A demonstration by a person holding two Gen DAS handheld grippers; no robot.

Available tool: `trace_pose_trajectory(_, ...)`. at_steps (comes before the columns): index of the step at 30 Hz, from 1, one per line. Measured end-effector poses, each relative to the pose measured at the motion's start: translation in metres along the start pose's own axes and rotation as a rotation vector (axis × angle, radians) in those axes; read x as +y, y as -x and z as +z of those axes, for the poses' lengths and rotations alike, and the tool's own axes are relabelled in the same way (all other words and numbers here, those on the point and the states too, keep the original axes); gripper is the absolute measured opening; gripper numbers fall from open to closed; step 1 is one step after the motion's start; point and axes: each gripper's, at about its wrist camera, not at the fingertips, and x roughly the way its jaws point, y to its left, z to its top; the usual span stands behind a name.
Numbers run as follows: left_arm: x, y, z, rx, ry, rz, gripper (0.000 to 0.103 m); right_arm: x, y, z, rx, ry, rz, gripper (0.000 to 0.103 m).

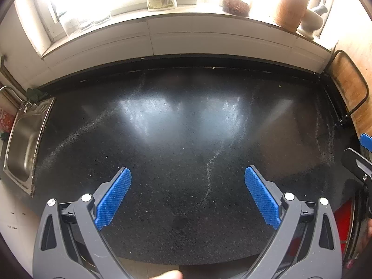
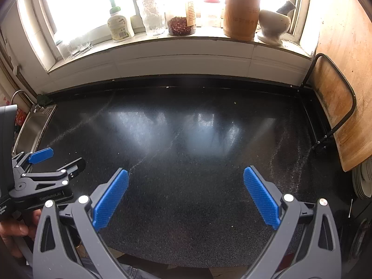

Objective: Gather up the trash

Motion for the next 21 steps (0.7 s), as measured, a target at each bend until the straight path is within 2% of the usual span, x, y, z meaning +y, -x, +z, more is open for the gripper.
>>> trace_pose_trajectory(21,-0.0053,-0.0029,0.0021,-0.009,-0.008,-0.012,0.096,-0.0075,-0.0082,0.0057,0.006,0.006,0.012,0.096)
